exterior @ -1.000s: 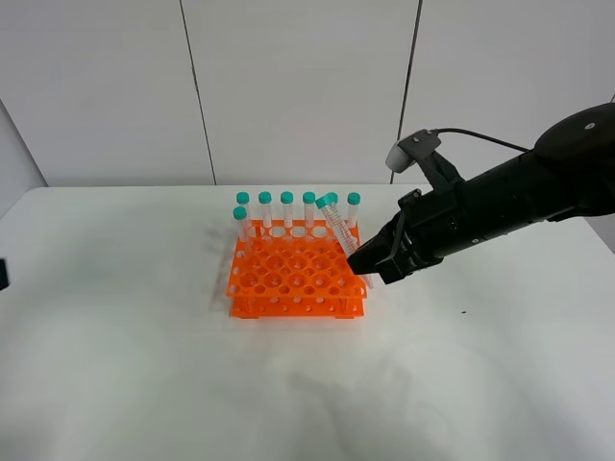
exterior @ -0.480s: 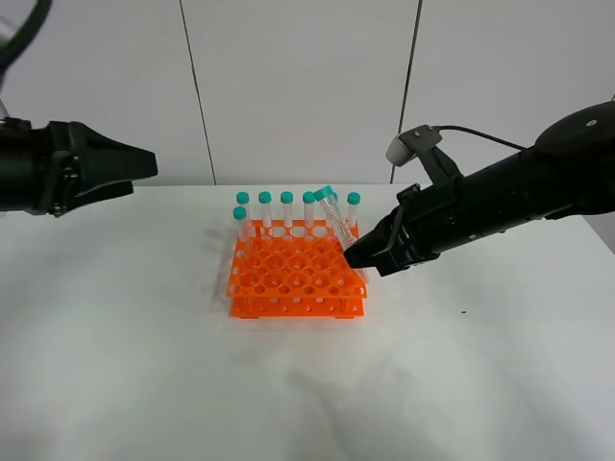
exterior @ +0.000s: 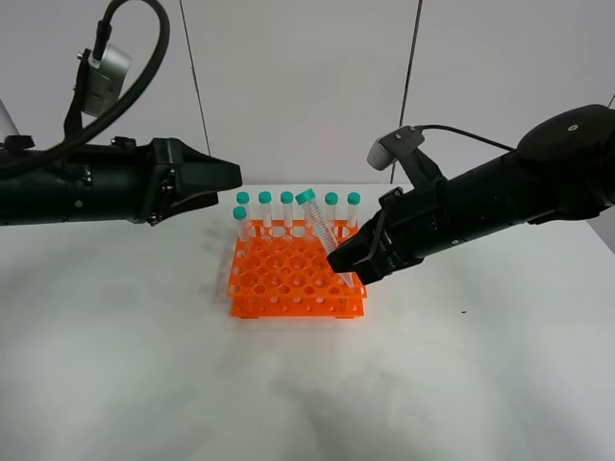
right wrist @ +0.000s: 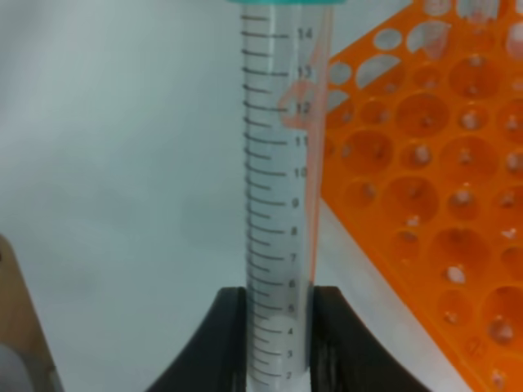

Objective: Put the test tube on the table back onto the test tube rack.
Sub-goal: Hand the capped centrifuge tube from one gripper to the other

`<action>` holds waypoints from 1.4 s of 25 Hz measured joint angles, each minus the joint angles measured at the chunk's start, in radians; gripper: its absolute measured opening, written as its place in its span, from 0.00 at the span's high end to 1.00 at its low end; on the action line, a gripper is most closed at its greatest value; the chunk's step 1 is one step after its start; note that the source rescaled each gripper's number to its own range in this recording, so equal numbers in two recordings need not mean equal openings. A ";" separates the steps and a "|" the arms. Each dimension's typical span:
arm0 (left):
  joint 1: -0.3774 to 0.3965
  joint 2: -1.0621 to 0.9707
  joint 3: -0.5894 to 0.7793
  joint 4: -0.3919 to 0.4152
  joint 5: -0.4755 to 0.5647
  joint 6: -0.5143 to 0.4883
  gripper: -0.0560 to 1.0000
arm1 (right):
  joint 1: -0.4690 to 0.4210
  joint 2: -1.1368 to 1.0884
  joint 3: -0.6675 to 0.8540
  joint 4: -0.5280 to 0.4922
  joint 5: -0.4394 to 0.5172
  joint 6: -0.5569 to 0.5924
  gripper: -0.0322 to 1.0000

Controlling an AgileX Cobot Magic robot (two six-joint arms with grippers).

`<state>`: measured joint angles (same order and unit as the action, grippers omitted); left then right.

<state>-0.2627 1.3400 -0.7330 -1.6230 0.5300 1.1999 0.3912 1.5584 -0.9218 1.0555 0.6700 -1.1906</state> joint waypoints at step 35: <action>-0.226 0.208 -0.127 -0.104 -0.067 0.080 0.19 | 0.008 0.000 0.000 -0.007 0.081 0.037 0.96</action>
<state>-0.4886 1.5485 -0.8600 -1.7268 0.4626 1.2797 0.3989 1.5584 -0.9218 1.0483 0.7508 -1.1533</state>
